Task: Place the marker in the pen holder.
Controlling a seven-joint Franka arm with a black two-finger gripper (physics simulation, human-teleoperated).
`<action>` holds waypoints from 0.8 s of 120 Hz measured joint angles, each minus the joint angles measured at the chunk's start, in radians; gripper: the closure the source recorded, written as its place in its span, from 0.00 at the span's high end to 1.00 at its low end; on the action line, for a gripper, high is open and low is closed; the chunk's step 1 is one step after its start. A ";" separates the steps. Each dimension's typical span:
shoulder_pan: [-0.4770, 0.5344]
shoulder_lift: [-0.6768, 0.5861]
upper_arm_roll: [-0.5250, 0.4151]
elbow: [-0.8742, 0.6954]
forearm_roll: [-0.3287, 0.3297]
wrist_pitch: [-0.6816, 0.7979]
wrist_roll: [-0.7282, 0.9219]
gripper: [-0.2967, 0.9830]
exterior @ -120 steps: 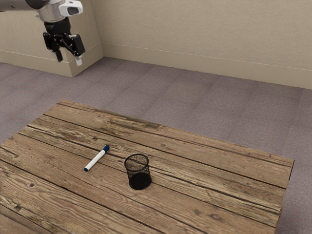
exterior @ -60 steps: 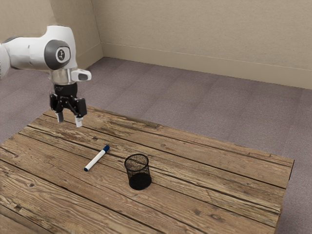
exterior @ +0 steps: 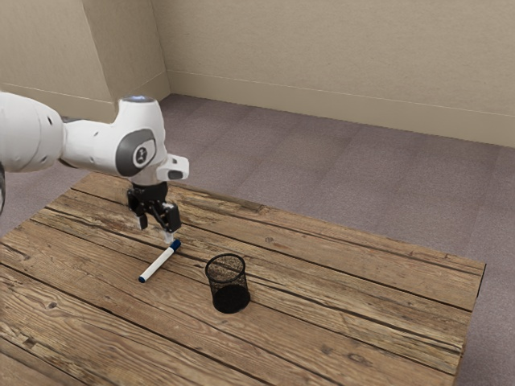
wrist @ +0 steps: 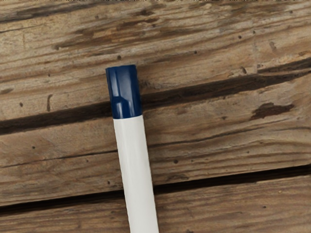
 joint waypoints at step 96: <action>0.006 0.147 0.000 -0.002 -0.054 0.234 0.040 0.70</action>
